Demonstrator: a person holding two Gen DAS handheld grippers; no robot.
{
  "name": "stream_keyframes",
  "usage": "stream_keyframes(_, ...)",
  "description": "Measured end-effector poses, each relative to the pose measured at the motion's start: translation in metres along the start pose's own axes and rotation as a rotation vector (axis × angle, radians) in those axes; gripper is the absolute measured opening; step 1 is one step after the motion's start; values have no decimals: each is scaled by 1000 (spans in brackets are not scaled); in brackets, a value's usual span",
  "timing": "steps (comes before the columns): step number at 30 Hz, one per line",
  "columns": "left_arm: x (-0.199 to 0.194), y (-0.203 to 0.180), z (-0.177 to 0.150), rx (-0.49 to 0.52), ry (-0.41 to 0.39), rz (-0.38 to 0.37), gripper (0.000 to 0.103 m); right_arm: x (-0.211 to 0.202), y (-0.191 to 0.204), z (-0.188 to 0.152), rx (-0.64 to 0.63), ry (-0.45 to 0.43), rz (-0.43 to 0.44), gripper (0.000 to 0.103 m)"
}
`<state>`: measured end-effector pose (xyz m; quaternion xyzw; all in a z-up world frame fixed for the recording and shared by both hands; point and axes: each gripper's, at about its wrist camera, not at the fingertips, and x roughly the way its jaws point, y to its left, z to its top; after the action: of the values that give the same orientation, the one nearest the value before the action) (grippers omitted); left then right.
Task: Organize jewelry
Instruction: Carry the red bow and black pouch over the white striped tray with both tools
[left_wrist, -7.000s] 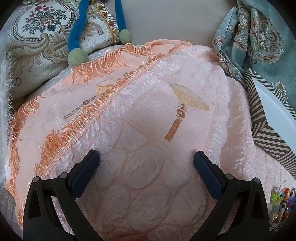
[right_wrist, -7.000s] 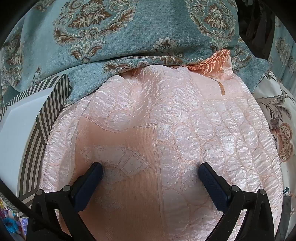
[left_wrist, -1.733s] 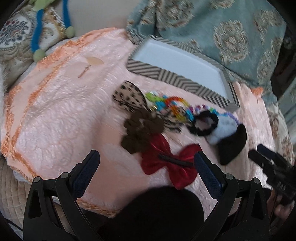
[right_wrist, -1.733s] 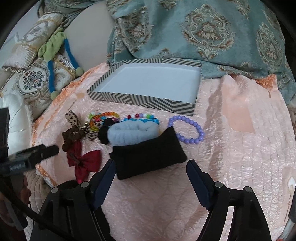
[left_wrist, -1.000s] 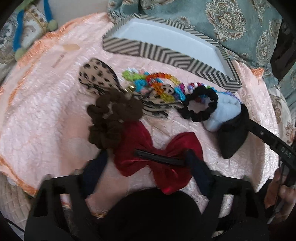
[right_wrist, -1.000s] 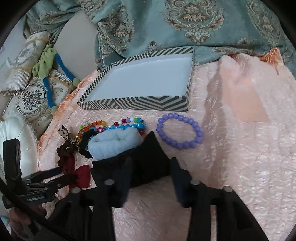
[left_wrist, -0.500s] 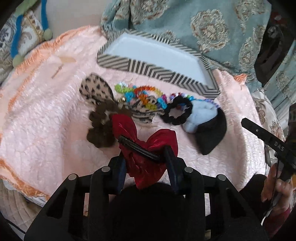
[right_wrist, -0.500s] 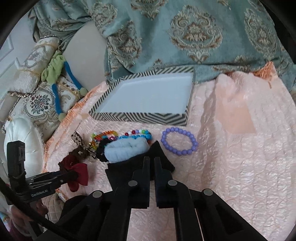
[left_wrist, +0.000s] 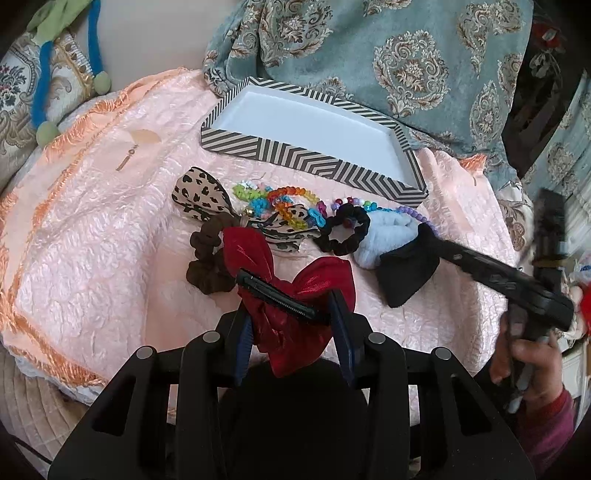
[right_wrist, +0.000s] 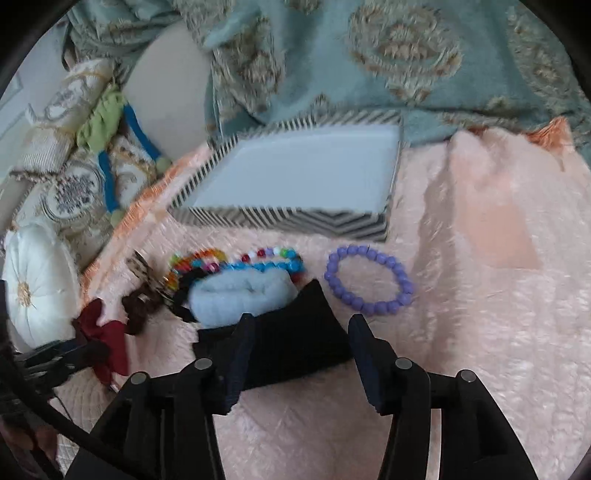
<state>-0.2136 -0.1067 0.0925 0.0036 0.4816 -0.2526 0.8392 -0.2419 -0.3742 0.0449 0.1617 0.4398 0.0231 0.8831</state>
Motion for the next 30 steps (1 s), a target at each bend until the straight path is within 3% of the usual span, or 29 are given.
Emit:
stream_keyframes(1,0,0,0,-1,1,2,37,5,0,-3,-10,7,-14,35)
stream_keyframes(3,0,0,0,0,1,6,37,-3,0,-7,-7,-20,-23,16)
stream_keyframes(6,-3,1,1,7,-7,18,37,-29,-1,-7,6,-77,9,7)
stream_keyframes(18,-24,-1,27,15,-86,26,37,-87,13,21,-45,-195,-2,2)
stream_keyframes(22,-27,1,41,9,-108,27,37,-86,5,31,-22,-179,14,2)
stream_keyframes(23,-28,2,42,7,-110,25,38,-80,-2,29,12,-150,33,5)
stream_keyframes(25,-27,2,40,7,-107,20,38,-69,-13,20,70,-87,8,23)
stream_keyframes(26,-25,2,39,6,-101,20,38,-61,-18,10,95,-54,8,37)
stream_keyframes(27,-23,3,38,3,-95,19,38,-56,-21,1,117,-34,15,42)
stream_keyframes(30,-16,6,33,-15,-74,10,38,-40,-32,-21,208,33,58,42)
